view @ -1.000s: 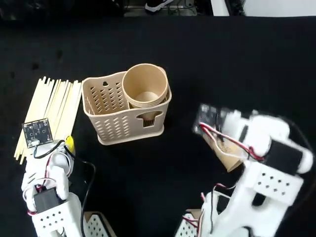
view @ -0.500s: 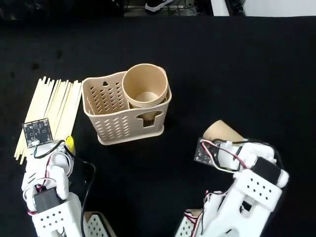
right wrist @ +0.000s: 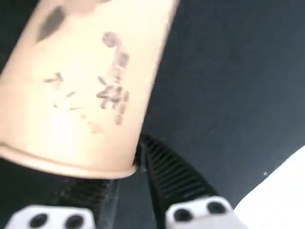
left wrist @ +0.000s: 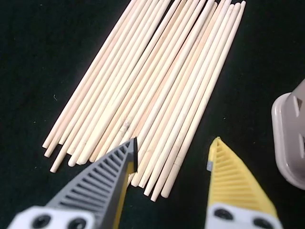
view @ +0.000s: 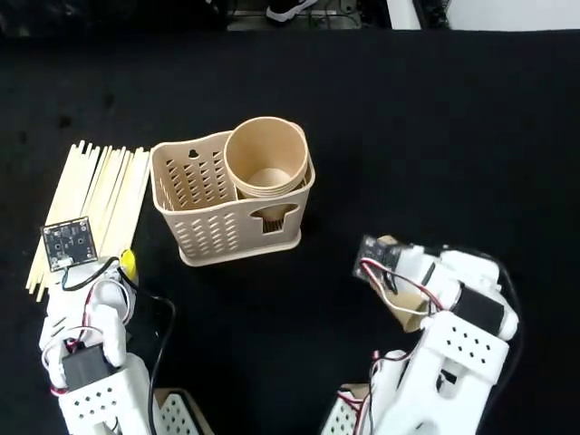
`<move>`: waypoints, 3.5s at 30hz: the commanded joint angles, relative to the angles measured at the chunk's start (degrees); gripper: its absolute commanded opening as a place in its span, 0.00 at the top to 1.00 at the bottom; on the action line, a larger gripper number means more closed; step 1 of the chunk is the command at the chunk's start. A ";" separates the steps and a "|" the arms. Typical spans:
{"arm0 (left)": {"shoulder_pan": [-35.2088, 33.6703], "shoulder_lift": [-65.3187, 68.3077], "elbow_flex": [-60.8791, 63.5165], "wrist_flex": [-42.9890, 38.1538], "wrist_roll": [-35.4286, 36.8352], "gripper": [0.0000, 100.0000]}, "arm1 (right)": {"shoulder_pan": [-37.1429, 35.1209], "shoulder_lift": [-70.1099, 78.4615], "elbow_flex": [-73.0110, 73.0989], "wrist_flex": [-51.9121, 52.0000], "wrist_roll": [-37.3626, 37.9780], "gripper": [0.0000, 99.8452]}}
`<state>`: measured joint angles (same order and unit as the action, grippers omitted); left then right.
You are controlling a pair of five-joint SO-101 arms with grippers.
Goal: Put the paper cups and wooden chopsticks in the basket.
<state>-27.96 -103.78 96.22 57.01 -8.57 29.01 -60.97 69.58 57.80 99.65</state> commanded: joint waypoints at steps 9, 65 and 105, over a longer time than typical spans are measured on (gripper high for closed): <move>0.84 -0.35 1.01 0.18 -0.79 0.75 | -8.79 -0.13 -22.37 19.34 -22.15 0.99; 0.84 -0.35 1.01 0.09 -0.79 0.75 | -47.74 47.08 -104.66 42.81 -88.18 0.99; 0.84 -0.35 1.01 0.00 -0.79 0.75 | -55.82 49.45 -113.10 42.73 -84.84 0.68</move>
<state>-27.96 -103.78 96.22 57.01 -8.57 -26.02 -11.03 -39.43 99.03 14.29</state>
